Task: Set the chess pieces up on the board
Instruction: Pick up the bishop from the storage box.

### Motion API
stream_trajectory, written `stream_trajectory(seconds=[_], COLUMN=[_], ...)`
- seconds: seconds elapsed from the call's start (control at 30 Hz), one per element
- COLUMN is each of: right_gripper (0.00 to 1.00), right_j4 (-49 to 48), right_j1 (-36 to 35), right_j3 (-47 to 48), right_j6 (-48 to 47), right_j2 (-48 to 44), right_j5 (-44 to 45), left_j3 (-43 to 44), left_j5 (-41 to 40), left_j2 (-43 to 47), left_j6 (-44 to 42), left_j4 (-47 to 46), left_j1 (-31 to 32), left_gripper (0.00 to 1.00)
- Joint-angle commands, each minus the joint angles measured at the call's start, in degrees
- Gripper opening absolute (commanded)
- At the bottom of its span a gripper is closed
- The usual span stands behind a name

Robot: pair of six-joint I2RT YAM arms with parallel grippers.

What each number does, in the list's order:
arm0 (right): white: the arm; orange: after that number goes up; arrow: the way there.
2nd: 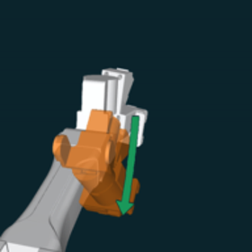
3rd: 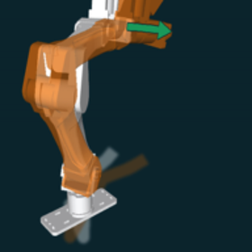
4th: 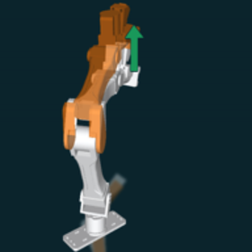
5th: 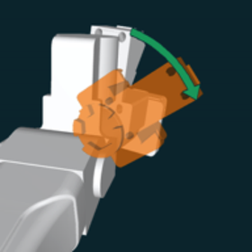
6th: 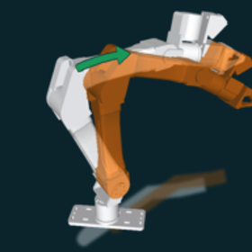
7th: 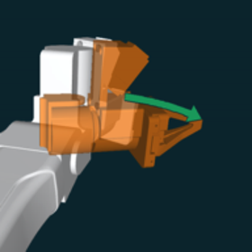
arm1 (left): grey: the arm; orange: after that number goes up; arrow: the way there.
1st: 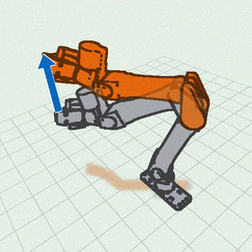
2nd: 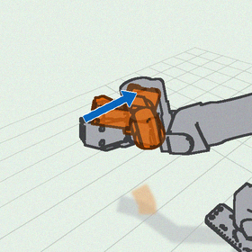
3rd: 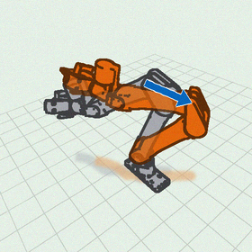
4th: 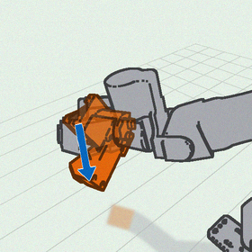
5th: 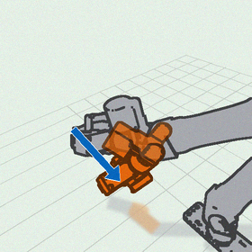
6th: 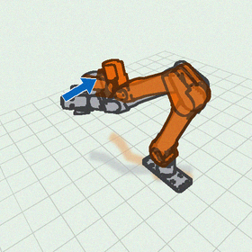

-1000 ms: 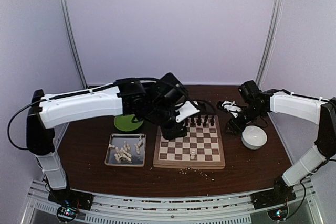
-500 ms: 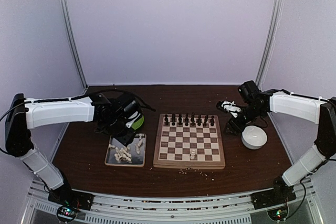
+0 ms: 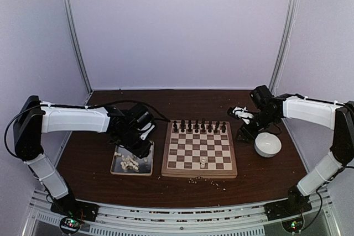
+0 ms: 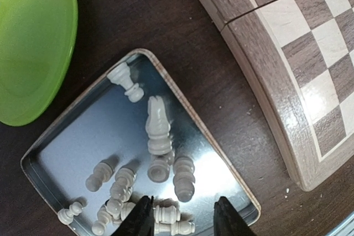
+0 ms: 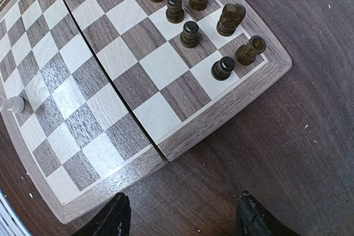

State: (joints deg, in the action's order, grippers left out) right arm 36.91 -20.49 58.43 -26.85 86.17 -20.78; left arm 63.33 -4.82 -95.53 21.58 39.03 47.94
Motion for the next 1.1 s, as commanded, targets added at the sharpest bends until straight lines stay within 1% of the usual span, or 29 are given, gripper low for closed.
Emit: stream_trajectory(seconds=[0.0, 0.1, 0.27, 0.53, 0.8, 1.07], right_gripper=[0.65, 0.65, 0.65, 0.65, 0.65, 0.65], right_j4=[0.6, 0.6, 0.7, 0.9, 1.0, 1.1], right_j1=[0.2, 0.2, 0.2, 0.2, 0.2, 0.2], right_j3=[1.3, 1.3, 1.3, 1.4, 1.4, 1.4], right_j6=[-0.5, -0.5, -0.6, -0.7, -0.8, -0.8], right_j2=[0.4, 0.4, 0.6, 0.6, 0.5, 0.6], right_j5=[-0.2, -0.1, -0.1, -0.3, -0.4, -0.4], left_j3=[3.0, 3.8, 3.3, 3.3, 4.0, 4.6], left_j5=[0.8, 0.4, 0.4, 0.6, 0.4, 0.4], left_j2=[-2.1, -3.3, -3.6, -4.2, -5.5, -5.4], left_j6=[0.1, -0.1, -0.4, -0.8, -1.3, -1.8], left_j4=[-2.3, -1.6, -1.5, -1.2, -0.5, 0.5], left_j1=[-0.3, -0.3, -0.3, -0.2, 0.1, 0.5], left_gripper=[0.35, 0.29, 0.23, 0.20, 0.21, 0.12])
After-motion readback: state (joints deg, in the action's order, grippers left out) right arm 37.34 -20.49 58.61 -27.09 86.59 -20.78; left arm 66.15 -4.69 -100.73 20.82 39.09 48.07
